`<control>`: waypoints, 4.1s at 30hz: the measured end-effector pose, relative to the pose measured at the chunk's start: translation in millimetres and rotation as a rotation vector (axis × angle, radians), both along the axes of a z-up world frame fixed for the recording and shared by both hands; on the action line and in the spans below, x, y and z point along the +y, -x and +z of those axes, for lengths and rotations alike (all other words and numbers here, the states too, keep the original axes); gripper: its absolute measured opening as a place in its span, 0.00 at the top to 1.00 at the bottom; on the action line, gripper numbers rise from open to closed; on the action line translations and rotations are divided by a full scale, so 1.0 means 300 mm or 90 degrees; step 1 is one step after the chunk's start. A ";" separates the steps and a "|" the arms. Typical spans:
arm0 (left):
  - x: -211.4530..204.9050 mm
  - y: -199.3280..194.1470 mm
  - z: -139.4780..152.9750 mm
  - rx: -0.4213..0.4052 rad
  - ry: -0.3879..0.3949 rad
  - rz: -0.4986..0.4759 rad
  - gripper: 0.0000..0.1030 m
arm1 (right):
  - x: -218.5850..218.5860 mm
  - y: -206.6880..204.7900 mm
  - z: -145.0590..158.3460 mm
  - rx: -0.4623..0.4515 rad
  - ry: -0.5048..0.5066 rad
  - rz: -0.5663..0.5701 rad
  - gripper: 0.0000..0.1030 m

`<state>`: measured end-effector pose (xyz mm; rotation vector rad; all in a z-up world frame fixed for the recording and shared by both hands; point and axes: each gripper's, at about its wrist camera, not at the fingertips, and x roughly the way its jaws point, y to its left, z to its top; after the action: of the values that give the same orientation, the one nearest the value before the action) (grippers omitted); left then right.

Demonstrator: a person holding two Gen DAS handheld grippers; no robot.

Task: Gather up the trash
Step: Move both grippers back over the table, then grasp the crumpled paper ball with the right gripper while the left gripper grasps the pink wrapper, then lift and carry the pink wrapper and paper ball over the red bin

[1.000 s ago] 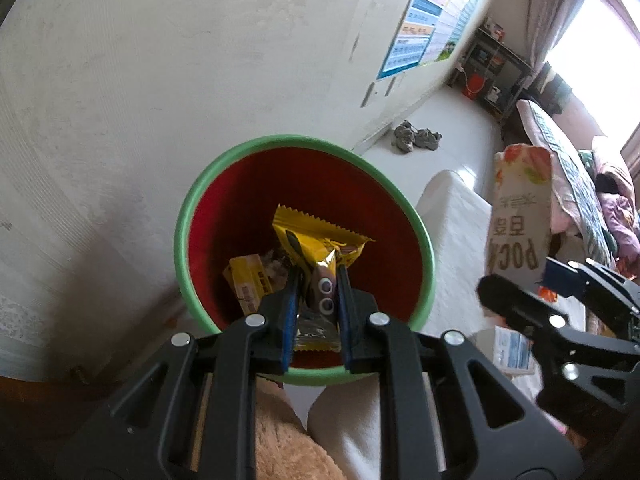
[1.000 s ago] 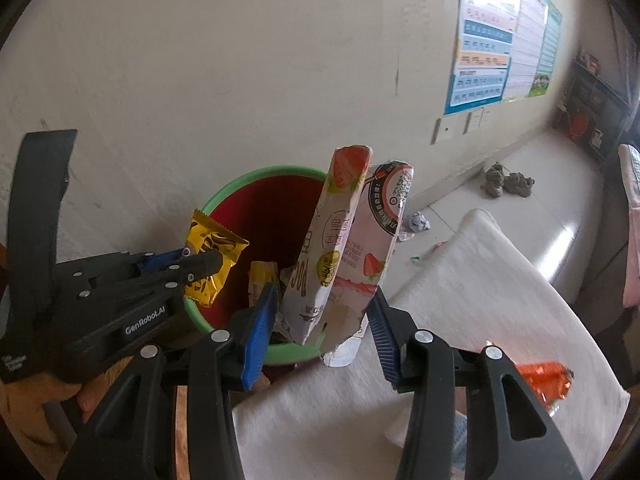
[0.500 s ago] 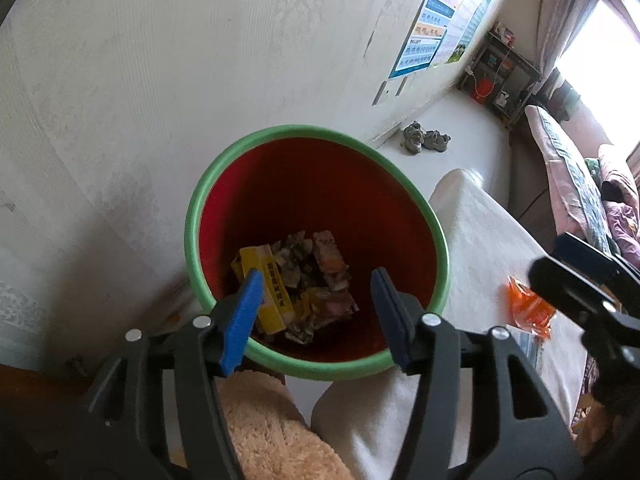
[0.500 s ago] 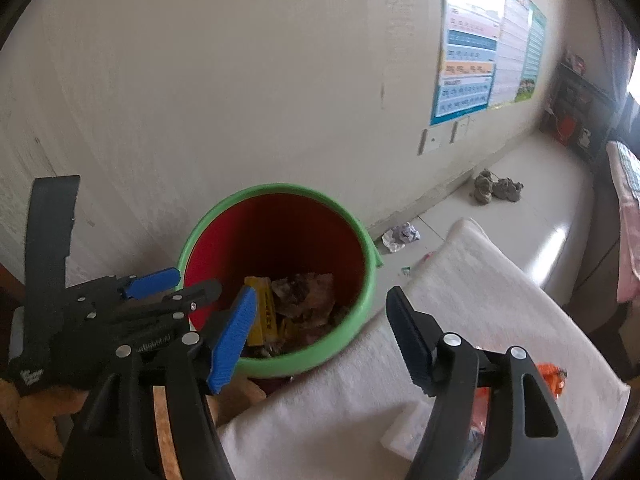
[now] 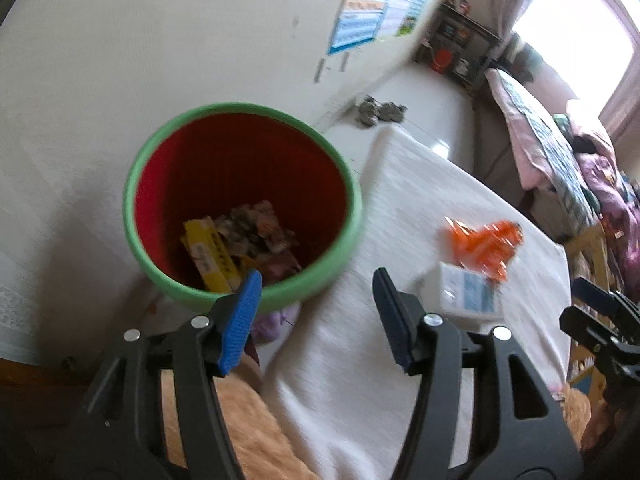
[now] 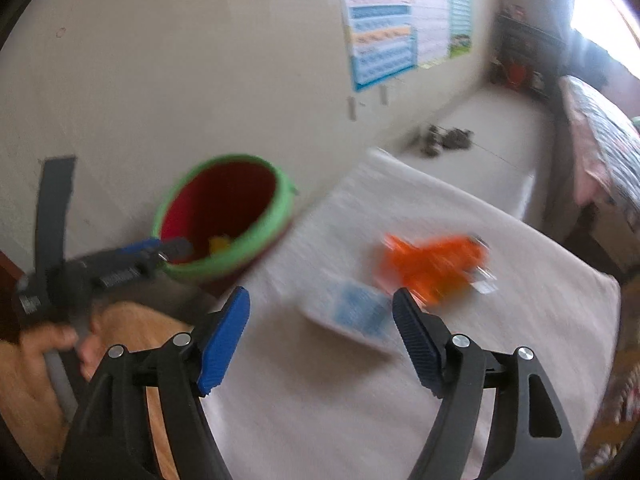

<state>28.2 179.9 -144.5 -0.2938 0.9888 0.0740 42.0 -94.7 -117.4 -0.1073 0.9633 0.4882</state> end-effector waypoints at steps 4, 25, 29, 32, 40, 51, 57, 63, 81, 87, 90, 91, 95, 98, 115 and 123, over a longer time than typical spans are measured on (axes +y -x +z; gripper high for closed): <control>-0.090 0.023 -0.010 0.012 0.002 -0.037 0.47 | -0.242 0.052 -0.053 0.041 0.013 -0.102 0.30; -0.428 0.071 -0.087 0.075 0.018 -0.206 0.45 | -0.585 0.296 -0.176 0.262 -0.170 -0.197 0.21; -0.417 0.064 -0.106 0.088 0.031 -0.196 0.45 | -0.526 0.299 -0.173 0.283 -0.137 -0.136 0.13; -0.433 0.067 -0.107 0.089 0.031 -0.209 0.45 | -0.499 0.304 -0.229 0.305 -0.109 -0.126 0.21; -0.449 0.072 -0.099 0.089 0.035 -0.226 0.45 | -0.573 0.213 -0.186 0.223 -0.130 -0.185 0.51; -0.699 0.153 -0.114 0.107 0.074 -0.418 0.42 | -0.713 0.106 -0.255 0.165 -0.146 -0.321 0.51; -0.834 0.179 -0.086 0.078 0.050 -0.523 0.39 | -0.762 0.125 -0.223 0.089 -0.146 -0.370 0.50; -0.975 0.177 -0.121 0.106 0.035 -0.608 0.36 | -0.812 0.131 -0.253 0.081 -0.156 -0.407 0.50; -0.881 0.143 -0.277 0.207 -0.011 -0.502 0.48 | -0.817 0.141 -0.258 0.082 -0.162 -0.403 0.48; -0.861 0.119 -0.229 0.180 0.035 -0.478 0.48 | -0.801 0.144 -0.261 0.084 -0.158 -0.395 0.48; -0.882 0.113 -0.242 0.195 0.058 -0.480 0.48 | -0.794 0.146 -0.259 0.082 -0.154 -0.391 0.48; -0.898 0.117 -0.245 0.197 0.059 -0.490 0.48 | -0.794 0.147 -0.258 0.081 -0.154 -0.391 0.48; -0.960 0.125 -0.258 0.205 0.037 -0.527 0.48 | -0.794 0.147 -0.260 0.084 -0.155 -0.390 0.48; -0.990 0.119 -0.287 0.221 0.028 -0.534 0.48 | -0.788 0.146 -0.261 0.085 -0.152 -0.386 0.48; -0.885 0.121 -0.224 0.171 0.033 -0.465 0.73 | -0.780 0.149 -0.263 0.085 -0.147 -0.379 0.48; -0.802 0.086 -0.169 0.121 0.049 -0.400 0.73 | -0.741 0.146 -0.255 0.074 -0.120 -0.354 0.48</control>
<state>2.5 -60.6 -195.4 -0.0363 1.2362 -0.5175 -1.8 -317.0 -193.8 0.3557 1.0067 0.0687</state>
